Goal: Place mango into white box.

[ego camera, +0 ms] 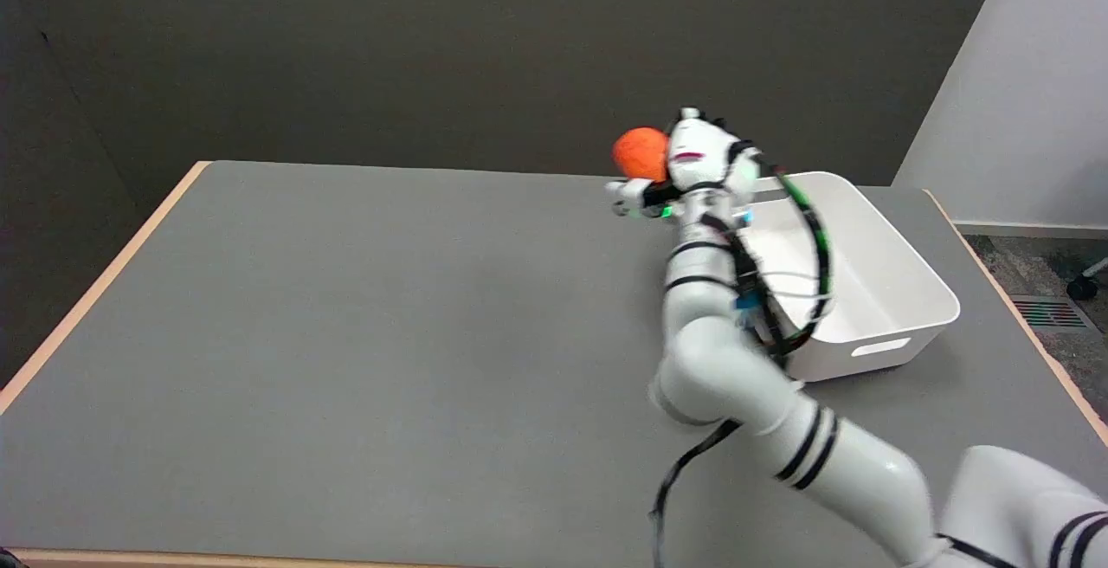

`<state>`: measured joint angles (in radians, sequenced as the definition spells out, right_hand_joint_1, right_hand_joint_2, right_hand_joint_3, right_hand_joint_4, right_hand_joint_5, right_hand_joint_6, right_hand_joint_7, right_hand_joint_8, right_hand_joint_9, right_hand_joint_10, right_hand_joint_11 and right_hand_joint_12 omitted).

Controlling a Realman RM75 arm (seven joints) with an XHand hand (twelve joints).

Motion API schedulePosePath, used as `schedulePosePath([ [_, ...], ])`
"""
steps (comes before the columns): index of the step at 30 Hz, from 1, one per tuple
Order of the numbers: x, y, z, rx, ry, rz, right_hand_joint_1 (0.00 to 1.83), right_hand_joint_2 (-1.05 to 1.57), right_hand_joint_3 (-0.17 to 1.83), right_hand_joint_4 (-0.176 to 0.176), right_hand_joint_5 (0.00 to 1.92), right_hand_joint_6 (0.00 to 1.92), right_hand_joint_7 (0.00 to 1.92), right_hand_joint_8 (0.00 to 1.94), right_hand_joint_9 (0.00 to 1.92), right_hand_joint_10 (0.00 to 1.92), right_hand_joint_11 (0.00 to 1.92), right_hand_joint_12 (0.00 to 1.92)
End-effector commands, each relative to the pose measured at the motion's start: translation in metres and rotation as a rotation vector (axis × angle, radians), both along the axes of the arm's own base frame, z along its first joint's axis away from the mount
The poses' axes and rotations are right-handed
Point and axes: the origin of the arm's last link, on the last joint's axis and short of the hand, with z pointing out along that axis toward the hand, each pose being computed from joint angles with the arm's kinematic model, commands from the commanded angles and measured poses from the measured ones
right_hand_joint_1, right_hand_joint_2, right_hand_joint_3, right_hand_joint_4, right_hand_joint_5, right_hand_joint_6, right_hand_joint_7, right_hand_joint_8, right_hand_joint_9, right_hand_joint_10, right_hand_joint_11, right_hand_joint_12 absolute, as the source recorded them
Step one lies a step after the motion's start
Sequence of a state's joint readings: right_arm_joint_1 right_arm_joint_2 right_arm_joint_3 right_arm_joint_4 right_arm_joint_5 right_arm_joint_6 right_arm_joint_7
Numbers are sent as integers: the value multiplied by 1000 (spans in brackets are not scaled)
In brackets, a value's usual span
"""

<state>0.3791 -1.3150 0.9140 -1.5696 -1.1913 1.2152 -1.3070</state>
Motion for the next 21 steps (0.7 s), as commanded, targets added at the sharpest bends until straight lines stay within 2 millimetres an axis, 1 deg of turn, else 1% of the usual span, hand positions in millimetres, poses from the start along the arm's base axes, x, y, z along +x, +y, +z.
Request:
schedulePosePath([
  [1,18,16,184,-140,5,-88,1035,1132,383,-176,632,1566,560,1941,1025,1921,891,1921],
  [3,26,22,199,-156,6,-65,1034,1134,382,-176,630,1568,555,1941,1020,1921,880,1921],
  [6,34,34,215,-180,7,-39,1033,1135,382,-176,629,1570,552,1941,1017,1921,872,1921],
  [8,38,43,225,-199,6,-28,1033,1136,381,-176,628,1570,544,1941,1015,1921,871,1921],
  [10,36,54,229,-209,7,-29,1033,1135,382,-176,629,1570,538,1941,1011,1921,874,1921],
  [13,28,71,226,-219,-2,-41,1033,1134,382,-176,629,1569,537,1941,1008,1921,883,1921],
  [15,16,87,220,-221,8,-69,1034,1133,384,-174,631,1567,539,1941,1009,1921,897,1921],
  [17,8,98,213,-215,18,-88,1032,1130,385,-169,635,1563,543,1941,1009,1921,904,1921],
  [18,2,98,205,-187,5,-93,1032,1126,387,-164,640,1557,552,1941,1019,1921,907,1921],
  [20,-4,110,199,-188,24,-118,1031,1122,388,-158,646,1550,563,1941,1030,1921,912,1921],
  [21,-6,111,196,-182,22,-123,1030,1121,388,-156,647,1548,565,1941,1033,1921,914,1921],
])
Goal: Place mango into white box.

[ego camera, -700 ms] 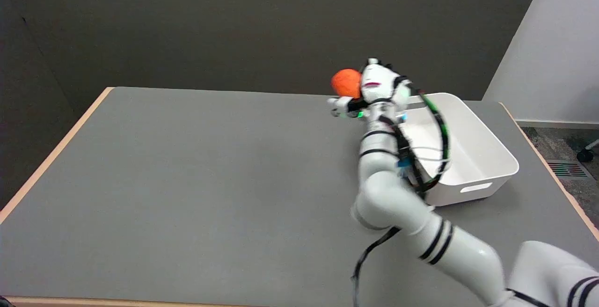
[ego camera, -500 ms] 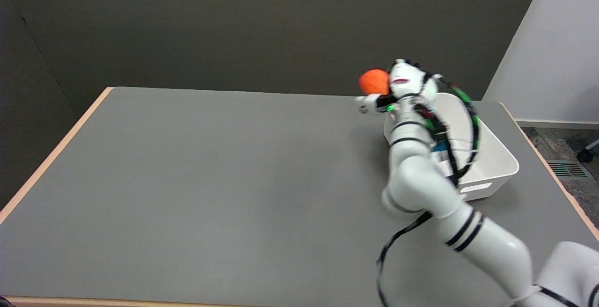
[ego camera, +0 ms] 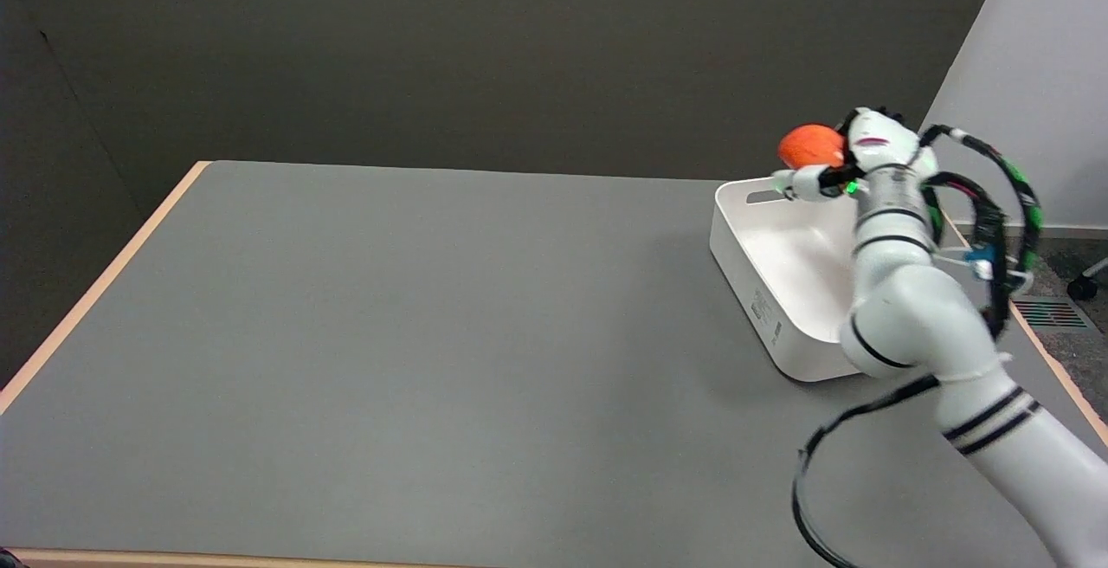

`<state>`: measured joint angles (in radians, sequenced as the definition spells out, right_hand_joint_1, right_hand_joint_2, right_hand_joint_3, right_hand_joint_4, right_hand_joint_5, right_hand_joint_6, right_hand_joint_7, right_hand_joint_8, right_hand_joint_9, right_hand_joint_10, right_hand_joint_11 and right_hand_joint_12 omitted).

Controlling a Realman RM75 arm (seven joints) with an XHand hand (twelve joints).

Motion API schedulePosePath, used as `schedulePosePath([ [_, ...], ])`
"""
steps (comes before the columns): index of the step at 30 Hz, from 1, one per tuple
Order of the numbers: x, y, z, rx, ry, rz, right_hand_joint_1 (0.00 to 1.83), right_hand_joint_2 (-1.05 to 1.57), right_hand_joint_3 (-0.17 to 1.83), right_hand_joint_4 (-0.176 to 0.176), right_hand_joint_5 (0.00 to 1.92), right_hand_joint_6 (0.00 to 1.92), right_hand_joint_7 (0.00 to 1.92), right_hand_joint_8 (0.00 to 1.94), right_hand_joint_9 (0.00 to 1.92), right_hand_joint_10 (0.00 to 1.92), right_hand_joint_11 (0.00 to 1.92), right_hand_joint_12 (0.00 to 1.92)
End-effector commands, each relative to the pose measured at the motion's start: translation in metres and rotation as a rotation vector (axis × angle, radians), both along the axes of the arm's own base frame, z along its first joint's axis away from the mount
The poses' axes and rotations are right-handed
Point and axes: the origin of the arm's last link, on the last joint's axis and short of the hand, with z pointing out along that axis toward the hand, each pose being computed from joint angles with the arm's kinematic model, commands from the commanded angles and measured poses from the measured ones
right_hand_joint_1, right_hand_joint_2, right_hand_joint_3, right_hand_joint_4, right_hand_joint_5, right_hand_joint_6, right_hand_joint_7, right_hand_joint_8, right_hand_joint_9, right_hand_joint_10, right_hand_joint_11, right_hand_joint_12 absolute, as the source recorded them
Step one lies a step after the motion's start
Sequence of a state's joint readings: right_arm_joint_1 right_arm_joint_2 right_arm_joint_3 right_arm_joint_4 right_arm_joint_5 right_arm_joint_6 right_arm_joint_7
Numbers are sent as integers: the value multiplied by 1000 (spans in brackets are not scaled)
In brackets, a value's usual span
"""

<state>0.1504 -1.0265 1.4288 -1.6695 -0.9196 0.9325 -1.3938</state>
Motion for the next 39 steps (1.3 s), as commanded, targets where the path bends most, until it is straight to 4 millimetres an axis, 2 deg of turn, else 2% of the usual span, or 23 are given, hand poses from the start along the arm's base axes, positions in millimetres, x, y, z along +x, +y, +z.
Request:
schedulePosePath([
  [1,-16,76,18,2,32,-60,1029,1119,389,-152,650,1545,568,1941,1037,1921,920,1921],
  [6,-30,69,-3,73,19,-93,1030,1093,430,-144,663,1537,611,1941,1062,1921,954,1921],
  [10,-36,58,-8,106,10,-106,1030,1084,440,-139,669,1532,633,1941,1071,1921,955,1921],
  [14,-49,54,-1,99,-22,-146,1030,1082,441,-136,672,1528,645,1941,1076,1921,954,1921],
  [18,-68,57,14,52,-70,-193,1031,1080,441,-136,675,1524,648,1941,1077,1921,952,1921],
  [23,-81,61,20,22,-95,-221,1030,1084,438,-137,672,1529,641,1941,1053,1921,925,1921],
  [26,-83,61,17,22,-108,-219,1005,1135,382,-127,633,1569,596,1941,950,1921,734,1921],
  [28,-83,61,16,23,-113,-215,1193,1126,530,-111,335,1268,537,1873,742,1921,244,1921],
  [29,-82,61,15,25,-113,-212,1085,1027,678,-101,250,1068,478,1671,676,1775,146,1921],
  [30,-81,61,14,27,-116,-209,812,857,873,-92,229,845,398,1344,647,1518,178,1921],
  [32,-80,60,12,33,-129,-201,601,767,923,-76,177,471,331,686,386,1103,350,1783],
  [33,-80,59,11,38,-140,-191,482,717,948,-61,133,383,233,492,248,932,324,1652],
  [34,-79,59,10,40,-146,-183,372,670,972,-46,90,335,127,362,127,792,266,1521],
  [36,-75,58,8,43,-173,-146,322,652,965,-39,90,266,106,309,81,750,220,1433],
  [39,-69,56,5,60,-182,-116,188,651,833,-18,9,252,-1,138,-1,459,33,1280],
])
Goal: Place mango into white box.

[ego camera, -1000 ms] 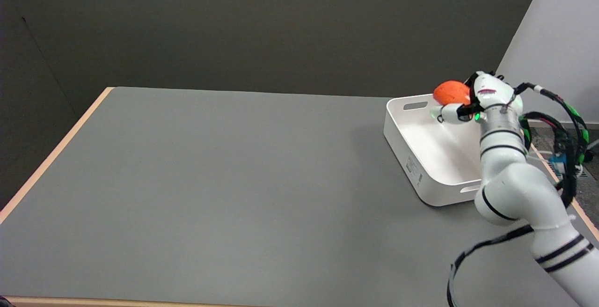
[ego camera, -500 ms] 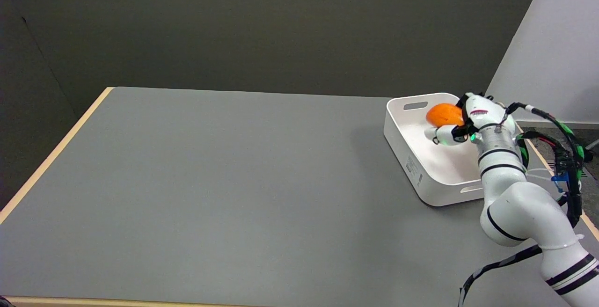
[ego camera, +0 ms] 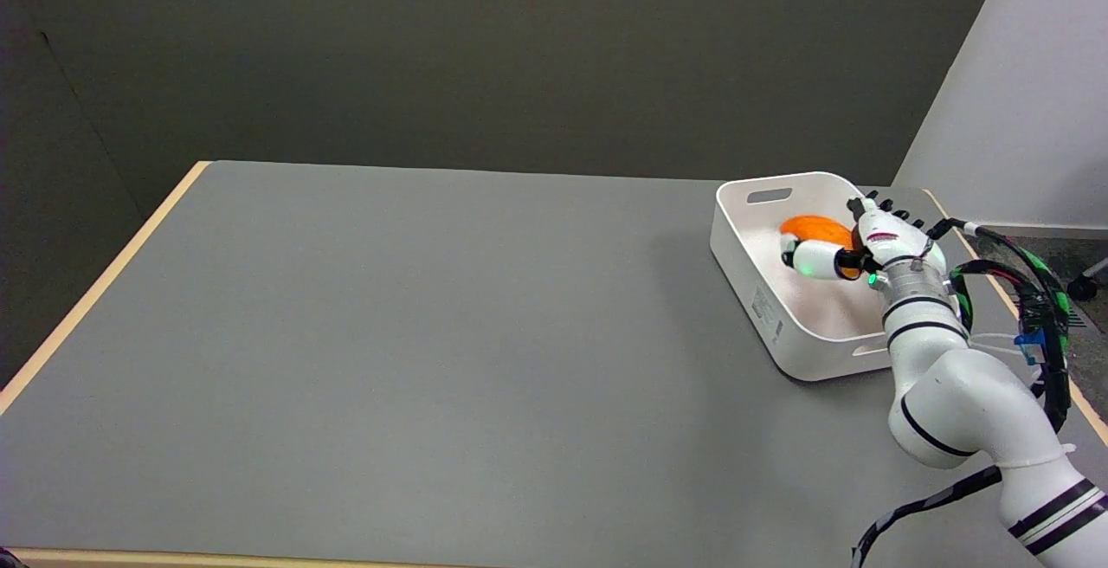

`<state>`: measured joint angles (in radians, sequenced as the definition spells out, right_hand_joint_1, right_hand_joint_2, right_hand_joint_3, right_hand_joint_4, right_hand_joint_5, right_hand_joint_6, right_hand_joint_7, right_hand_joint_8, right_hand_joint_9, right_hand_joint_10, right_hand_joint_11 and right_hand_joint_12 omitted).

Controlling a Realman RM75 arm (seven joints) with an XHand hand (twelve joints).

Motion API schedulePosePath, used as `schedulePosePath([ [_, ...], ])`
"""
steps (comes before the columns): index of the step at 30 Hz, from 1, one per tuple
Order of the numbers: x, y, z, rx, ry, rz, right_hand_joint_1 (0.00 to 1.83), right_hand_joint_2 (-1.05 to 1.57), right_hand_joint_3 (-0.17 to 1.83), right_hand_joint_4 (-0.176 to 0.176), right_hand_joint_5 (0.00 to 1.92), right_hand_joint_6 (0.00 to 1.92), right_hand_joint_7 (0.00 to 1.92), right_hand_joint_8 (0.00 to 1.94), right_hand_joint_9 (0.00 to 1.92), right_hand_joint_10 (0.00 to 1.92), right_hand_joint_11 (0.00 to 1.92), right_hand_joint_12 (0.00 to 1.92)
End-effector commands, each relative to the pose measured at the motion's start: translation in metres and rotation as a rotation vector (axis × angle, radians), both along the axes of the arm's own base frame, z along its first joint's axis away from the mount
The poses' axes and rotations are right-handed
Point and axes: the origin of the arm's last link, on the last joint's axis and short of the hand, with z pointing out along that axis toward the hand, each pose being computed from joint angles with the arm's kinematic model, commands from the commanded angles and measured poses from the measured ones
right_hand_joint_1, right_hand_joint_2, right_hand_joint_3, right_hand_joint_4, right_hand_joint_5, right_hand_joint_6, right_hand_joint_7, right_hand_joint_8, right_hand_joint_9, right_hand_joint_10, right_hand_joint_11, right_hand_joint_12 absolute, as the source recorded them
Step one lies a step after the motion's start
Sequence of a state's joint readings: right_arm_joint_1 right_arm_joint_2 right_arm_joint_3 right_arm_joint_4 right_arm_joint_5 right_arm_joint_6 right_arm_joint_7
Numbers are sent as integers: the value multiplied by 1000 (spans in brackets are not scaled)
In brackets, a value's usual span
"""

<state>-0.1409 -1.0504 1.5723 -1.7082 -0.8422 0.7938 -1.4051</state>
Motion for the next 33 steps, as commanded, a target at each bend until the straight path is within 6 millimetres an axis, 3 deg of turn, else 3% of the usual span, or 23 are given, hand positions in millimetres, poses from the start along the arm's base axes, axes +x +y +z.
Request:
schedulePosePath([
  [1,1,-1,-8,17,-94,67,161,631,850,-14,8,207,-1,63,-1,344,15,1214],
  [4,9,-4,-12,53,-91,95,146,597,900,-9,-1,76,-1,-1,-1,90,-1,1037],
  [8,23,-9,-21,120,-58,139,175,619,806,-11,-1,35,-1,-1,-1,12,-1,1046],
  [15,64,-14,-35,238,-59,333,156,588,837,-11,-1,0,-1,-1,-1,-1,-1,1027],
  [18,86,-15,-42,310,-156,479,143,591,850,-9,-1,-1,-1,-1,-1,-1,-1,1007],
  [22,108,-20,-66,490,-321,642,184,647,791,15,-1,-1,-1,-1,-1,-1,-1,888],
  [23,110,-21,-69,507,-350,664,193,614,887,28,-1,-1,-1,-1,-1,-1,-1,814],
  [25,108,-19,-76,494,-403,736,246,658,891,33,-1,-1,-1,-1,-1,36,-1,794],
  [28,97,-12,-84,414,-460,848,322,707,973,44,29,219,50,119,46,409,7,927],
  [31,81,4,-82,286,-553,963,373,770,998,28,217,602,364,468,320,756,108,1171],
  [33,67,14,-82,229,-559,965,483,828,923,-3,387,1026,553,810,531,1070,61,1606],
])
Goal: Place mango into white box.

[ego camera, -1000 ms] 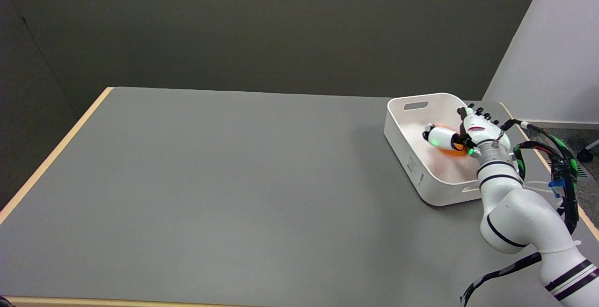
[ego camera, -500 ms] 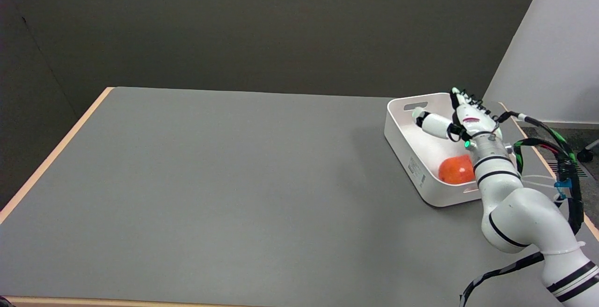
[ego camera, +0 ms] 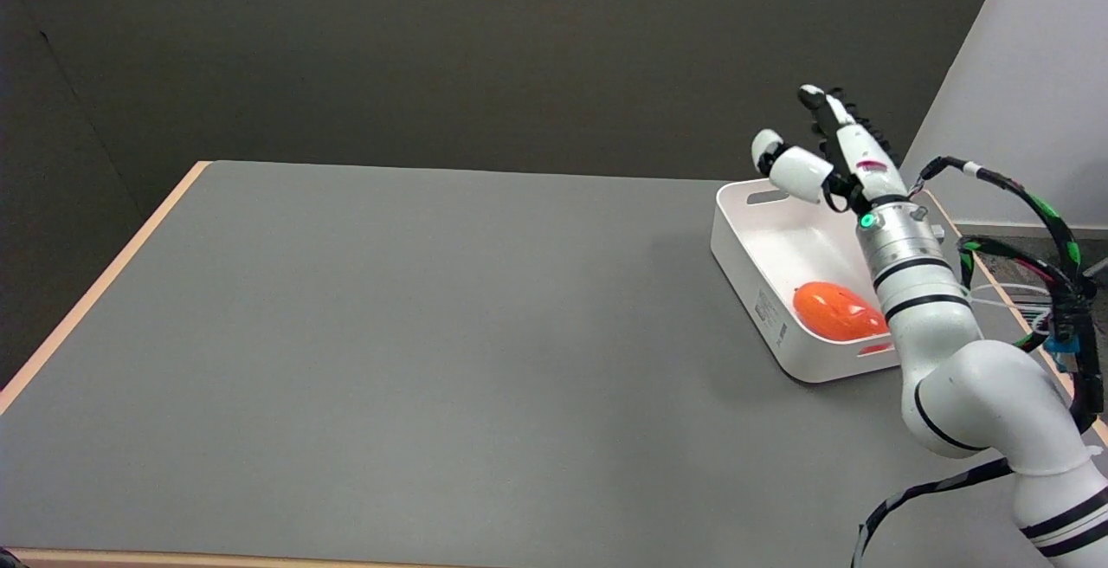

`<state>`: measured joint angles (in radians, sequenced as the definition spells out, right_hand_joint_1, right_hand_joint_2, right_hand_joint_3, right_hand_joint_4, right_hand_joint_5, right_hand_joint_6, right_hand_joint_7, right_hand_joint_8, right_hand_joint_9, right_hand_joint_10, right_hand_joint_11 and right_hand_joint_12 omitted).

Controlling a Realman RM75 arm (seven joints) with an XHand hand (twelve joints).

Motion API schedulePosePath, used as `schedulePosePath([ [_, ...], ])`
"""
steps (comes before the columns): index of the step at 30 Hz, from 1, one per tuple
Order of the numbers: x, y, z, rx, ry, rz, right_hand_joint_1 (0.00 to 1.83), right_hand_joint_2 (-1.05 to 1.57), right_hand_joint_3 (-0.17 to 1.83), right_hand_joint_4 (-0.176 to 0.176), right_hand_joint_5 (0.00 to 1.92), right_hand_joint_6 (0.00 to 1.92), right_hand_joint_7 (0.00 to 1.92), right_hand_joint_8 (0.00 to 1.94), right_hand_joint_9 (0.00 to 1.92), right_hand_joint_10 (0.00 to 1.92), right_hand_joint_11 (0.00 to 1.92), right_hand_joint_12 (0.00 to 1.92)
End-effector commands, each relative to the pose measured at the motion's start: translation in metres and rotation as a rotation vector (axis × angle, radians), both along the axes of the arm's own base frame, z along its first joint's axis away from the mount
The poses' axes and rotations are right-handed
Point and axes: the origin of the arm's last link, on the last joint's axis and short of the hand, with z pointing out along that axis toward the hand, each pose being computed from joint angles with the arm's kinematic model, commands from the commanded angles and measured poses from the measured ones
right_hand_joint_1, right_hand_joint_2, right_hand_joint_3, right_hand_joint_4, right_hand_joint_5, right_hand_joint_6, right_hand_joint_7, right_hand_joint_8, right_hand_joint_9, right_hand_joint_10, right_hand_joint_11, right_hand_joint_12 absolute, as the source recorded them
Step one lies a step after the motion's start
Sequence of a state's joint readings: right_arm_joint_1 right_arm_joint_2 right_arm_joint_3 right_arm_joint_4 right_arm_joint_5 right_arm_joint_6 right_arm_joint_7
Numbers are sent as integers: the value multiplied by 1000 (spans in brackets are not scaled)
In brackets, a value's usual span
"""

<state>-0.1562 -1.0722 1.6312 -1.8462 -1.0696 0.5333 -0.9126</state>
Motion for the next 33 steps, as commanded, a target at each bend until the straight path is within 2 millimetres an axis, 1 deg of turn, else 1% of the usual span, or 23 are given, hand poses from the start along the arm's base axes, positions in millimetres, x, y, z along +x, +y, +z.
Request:
schedulePosePath([
  [1,-2,33,-45,26,-412,464,550,860,879,-23,478,1250,641,1000,643,1254,7,1879],
  [2,-10,39,-46,5,-401,452,574,857,883,-22,515,1318,665,1105,685,1319,-1,1921],
  [3,-15,44,-48,-16,-381,451,587,849,894,-19,536,1350,675,1176,709,1353,-1,1921],
  [5,-23,53,-52,-52,-345,453,913,989,679,49,677,1650,889,1523,856,1739,0,1921],
  [7,-32,62,-56,-88,-340,470,914,964,706,68,700,1625,898,1523,866,1745,33,1921],
  [9,-43,66,-60,-95,-364,489,908,942,732,96,715,1616,904,1525,887,1772,50,1921],
  [11,-54,71,-63,-90,-399,550,908,935,738,105,721,1610,905,1523,894,1792,68,1921],
  [12,-60,71,-66,-75,-426,556,905,937,732,112,720,1607,903,1520,891,1800,71,1921],
  [14,-68,81,-66,-80,-421,615,897,948,710,126,715,1603,900,1511,877,1812,63,1921],
  [18,-75,93,-68,-85,-377,696,895,958,693,127,709,1602,906,1505,859,1804,47,1921],
  [20,-77,98,-74,-76,-383,712,897,958,689,128,711,1600,927,1497,872,1799,50,1921],
  [26,-78,105,-86,-35,-346,732,900,965,681,115,707,1602,928,1490,868,1794,42,1921],
  [27,-59,135,-72,-156,-205,883,900,965,680,115,706,1603,928,1490,867,1797,41,1921],
  [28,-74,114,-86,-60,-318,776,900,966,680,114,706,1602,928,1489,865,1800,40,1921],
  [29,-79,108,-92,-27,-354,740,901,968,676,112,705,1603,928,1488,864,1802,38,1921],
  [33,-77,107,-97,-15,-361,752,902,985,648,99,697,1601,928,1482,861,1806,33,1921],
])
